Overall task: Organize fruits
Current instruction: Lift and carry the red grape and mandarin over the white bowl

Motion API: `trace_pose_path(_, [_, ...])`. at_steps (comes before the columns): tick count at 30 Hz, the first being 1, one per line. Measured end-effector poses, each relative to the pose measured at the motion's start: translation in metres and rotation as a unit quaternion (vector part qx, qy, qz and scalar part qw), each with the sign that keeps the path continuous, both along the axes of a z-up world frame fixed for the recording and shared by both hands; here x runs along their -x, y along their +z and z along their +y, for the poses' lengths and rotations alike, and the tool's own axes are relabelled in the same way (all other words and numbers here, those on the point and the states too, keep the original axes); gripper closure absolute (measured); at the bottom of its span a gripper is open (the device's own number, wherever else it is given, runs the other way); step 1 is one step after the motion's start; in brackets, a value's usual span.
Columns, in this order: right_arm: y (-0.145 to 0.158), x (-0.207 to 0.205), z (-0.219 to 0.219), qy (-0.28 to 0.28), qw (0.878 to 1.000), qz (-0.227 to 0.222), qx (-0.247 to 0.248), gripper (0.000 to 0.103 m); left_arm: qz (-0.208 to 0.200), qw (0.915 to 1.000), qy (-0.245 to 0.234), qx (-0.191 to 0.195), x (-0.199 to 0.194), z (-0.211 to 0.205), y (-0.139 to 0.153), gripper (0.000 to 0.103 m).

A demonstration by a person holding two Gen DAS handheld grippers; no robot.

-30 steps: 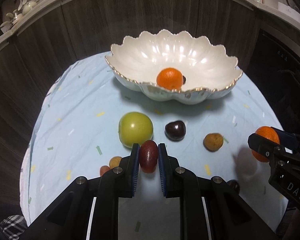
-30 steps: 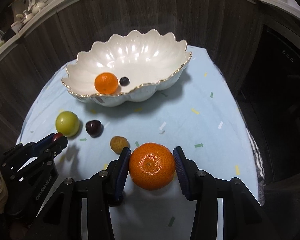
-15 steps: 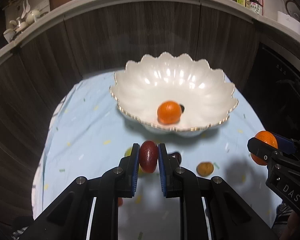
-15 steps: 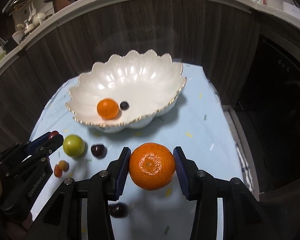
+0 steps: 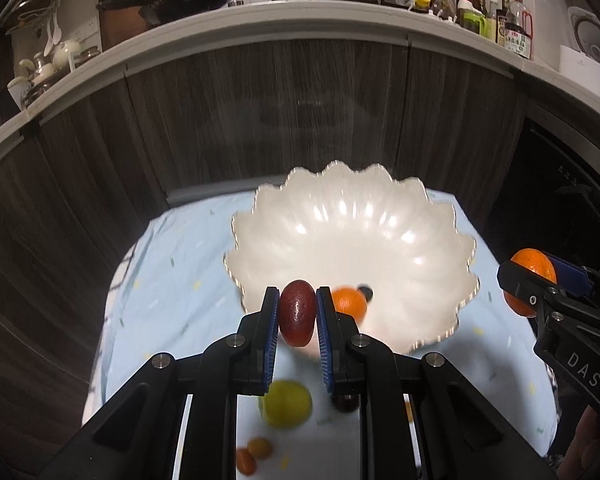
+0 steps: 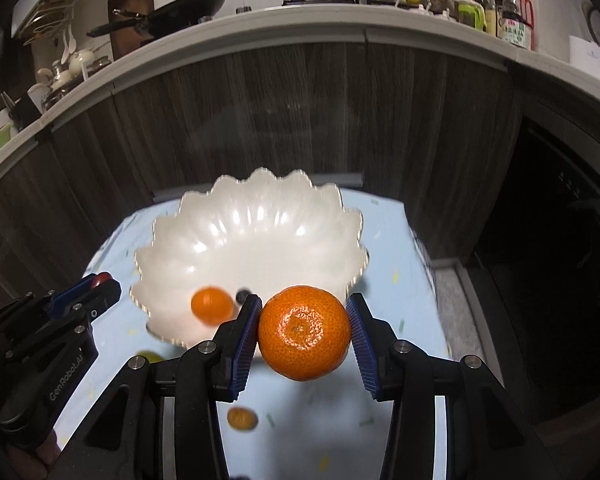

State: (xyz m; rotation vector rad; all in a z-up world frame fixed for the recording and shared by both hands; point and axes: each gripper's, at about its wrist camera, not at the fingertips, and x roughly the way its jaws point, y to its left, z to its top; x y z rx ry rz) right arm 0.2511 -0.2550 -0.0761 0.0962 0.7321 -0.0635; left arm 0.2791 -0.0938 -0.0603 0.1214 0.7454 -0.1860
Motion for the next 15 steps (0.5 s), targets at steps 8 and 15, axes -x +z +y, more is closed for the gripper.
trace_pose_path(8, [0.012,-0.034,-0.008,-0.005,1.0,-0.015,0.0,0.058,-0.017,0.9998,0.002,0.002,-0.031,-0.004,0.013,0.084])
trace_pose_path(15, [0.008,-0.066,-0.016,-0.015,1.0,-0.011,0.007,0.058,-0.025,0.9997,0.006,-0.005,-0.062,-0.008,0.009,0.084])
